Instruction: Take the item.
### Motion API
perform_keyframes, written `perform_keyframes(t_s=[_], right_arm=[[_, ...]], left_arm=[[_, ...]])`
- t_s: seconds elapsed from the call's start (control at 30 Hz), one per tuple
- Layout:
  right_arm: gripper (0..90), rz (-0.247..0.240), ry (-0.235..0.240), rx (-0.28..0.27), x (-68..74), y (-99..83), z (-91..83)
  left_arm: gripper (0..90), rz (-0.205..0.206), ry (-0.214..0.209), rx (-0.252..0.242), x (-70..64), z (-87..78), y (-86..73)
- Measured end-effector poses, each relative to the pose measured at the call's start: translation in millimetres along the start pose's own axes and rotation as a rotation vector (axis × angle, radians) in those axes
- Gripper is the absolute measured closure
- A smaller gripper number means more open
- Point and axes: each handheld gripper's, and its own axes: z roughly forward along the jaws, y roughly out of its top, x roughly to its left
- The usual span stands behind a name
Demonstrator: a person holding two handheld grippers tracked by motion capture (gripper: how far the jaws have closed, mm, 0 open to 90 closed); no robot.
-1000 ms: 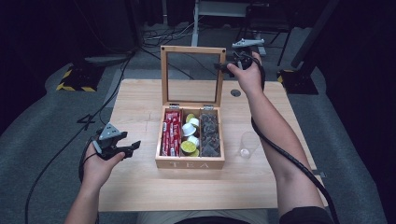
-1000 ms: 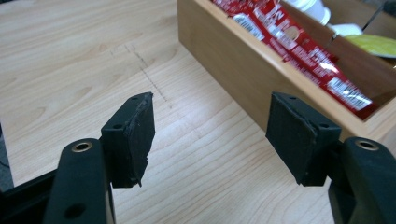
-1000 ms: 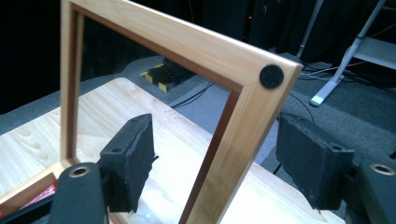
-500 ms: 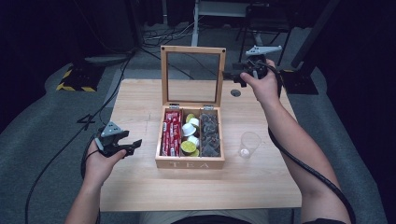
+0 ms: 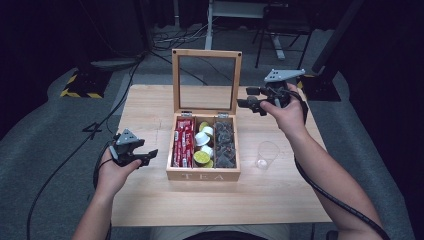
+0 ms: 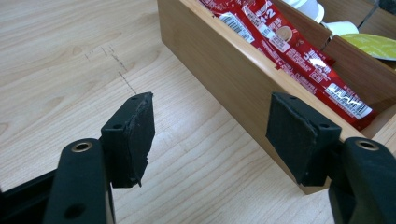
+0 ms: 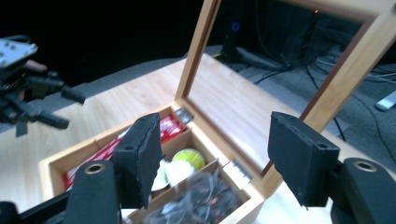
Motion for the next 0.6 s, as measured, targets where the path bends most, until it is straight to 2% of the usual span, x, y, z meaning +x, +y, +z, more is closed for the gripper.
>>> perform_keyframes(t_s=[0.37,0.5,0.6], right_arm=[[39.2,0.033,0.018,0.1,16.3,-36.0,17.0],[40.4,0.07,0.055,0.153,25.4,-54.1,28.9],[40.9,0.065,0.068,0.169,29.7,-59.6,32.2]], left_arm=[[32.9,0.003,-0.007,0.023,-0.6,5.3,0.2],[32.8,0.006,-0.01,0.024,0.1,7.6,0.2],[32.8,0.003,-0.014,0.032,0.6,9.3,-0.6]])
